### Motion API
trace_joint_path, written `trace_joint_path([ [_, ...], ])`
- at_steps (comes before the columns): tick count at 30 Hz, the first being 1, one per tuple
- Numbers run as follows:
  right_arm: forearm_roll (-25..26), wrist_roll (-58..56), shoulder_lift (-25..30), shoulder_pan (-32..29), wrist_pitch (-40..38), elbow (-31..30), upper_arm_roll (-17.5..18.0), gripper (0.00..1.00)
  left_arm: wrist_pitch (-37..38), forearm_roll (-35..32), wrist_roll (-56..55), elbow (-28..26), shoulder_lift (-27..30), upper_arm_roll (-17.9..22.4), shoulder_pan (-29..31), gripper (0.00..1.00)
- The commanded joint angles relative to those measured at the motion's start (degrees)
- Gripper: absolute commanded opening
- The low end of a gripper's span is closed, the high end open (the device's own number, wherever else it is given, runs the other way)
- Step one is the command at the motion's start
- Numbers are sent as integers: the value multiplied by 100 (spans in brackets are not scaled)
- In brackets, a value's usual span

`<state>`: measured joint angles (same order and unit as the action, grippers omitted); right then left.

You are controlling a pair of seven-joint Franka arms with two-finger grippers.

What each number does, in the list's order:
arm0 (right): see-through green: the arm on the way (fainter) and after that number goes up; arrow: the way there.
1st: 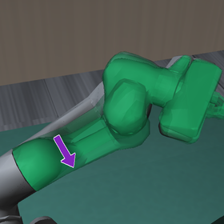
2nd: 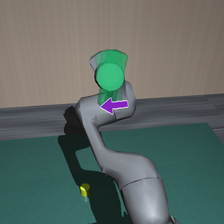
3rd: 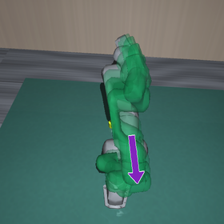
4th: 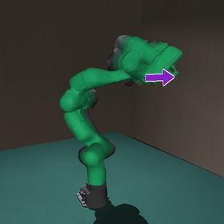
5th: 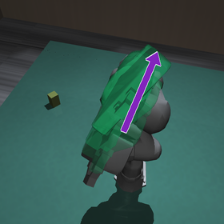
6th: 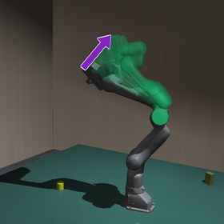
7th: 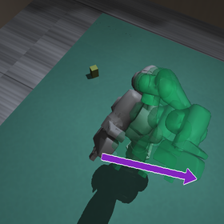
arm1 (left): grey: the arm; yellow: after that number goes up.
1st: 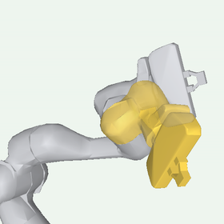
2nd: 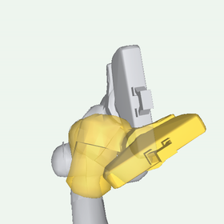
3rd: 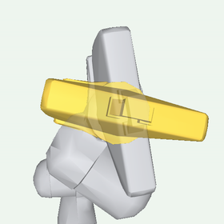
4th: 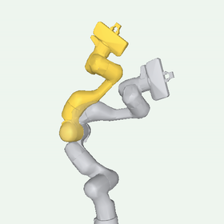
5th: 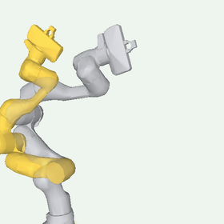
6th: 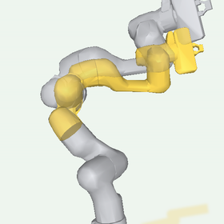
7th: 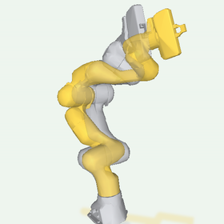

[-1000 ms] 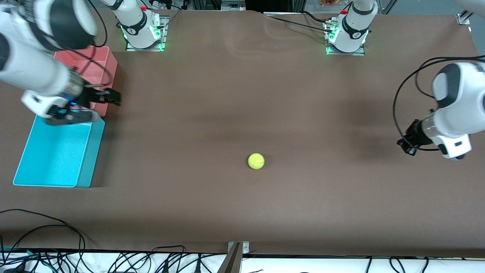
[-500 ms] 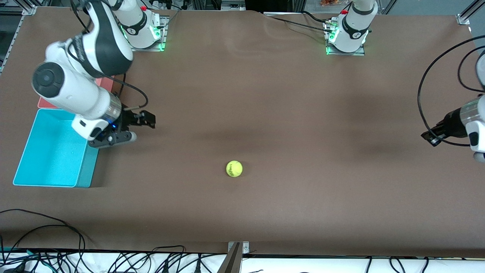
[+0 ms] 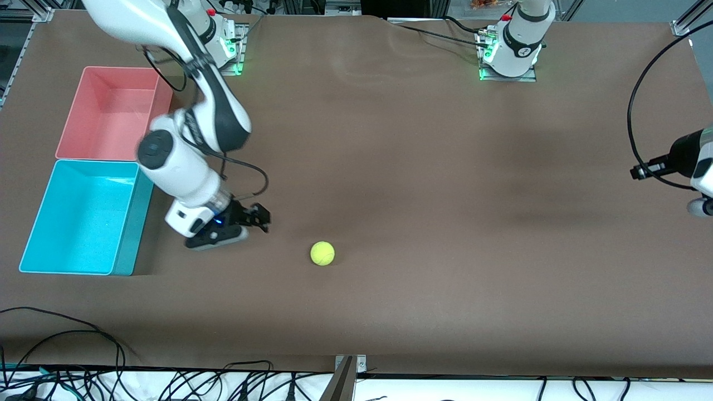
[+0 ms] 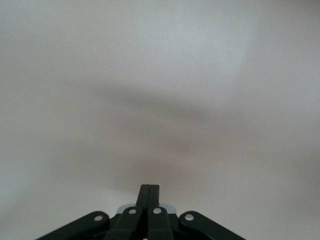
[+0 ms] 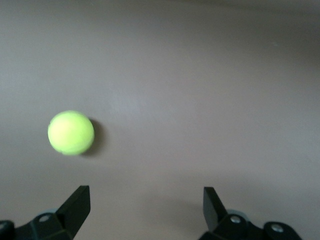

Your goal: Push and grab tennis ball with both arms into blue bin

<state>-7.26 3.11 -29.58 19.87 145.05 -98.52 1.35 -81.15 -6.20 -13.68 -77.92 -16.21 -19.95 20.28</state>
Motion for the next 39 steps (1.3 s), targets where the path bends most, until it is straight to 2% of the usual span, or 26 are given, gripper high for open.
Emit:
trace_joint_path([
  [1, -118, -4, -565, 16, 945, 166, 163, 100, 346, 23, 603, 250, -5, -26, 2, 0],
  [5, -118, -4, -855, 8, 1507, 175, 356, 100, 346, 31, 603, 259, -14, -18, 2, 1],
  [7, -118, -4, -1013, 8, 1815, 184, 401, 100, 337, 31, 603, 259, -22, -9, 2, 9],
  [9, -118, -4, -1198, 16, 2096, 280, 427, 100, 346, 23, 612, 259, -31, 0, -7, 22],
  [15, -118, -4, -1594, 16, 2300, 570, 621, 100, 337, 23, 612, 259, -40, 9, -24, 53],
  [16, -109, -4, -1647, 16, 2308, 588, 629, 100, 337, 23, 612, 259, -40, 9, -24, 64],
  [18, -109, -4, -1735, 16, 2361, 658, 647, 100, 337, 31, 612, 259, -40, 9, -24, 76],
  [19, -109, -12, -1787, 16, 2431, 676, 664, 100, 337, 31, 603, 259, -49, 9, -24, 85],
  [20, -109, -4, -1831, 25, 2501, 694, 673, 100, 337, 31, 595, 259, -49, 9, -24, 100],
  [28, -118, 5, -2174, 175, 2792, 975, 691, 100, 319, 49, 621, 435, -75, 9, -33, 100],
  [39, -118, 5, -2253, 271, 2792, 1054, 700, 100, 188, 110, 647, 681, -93, -9, -42, 100],
])
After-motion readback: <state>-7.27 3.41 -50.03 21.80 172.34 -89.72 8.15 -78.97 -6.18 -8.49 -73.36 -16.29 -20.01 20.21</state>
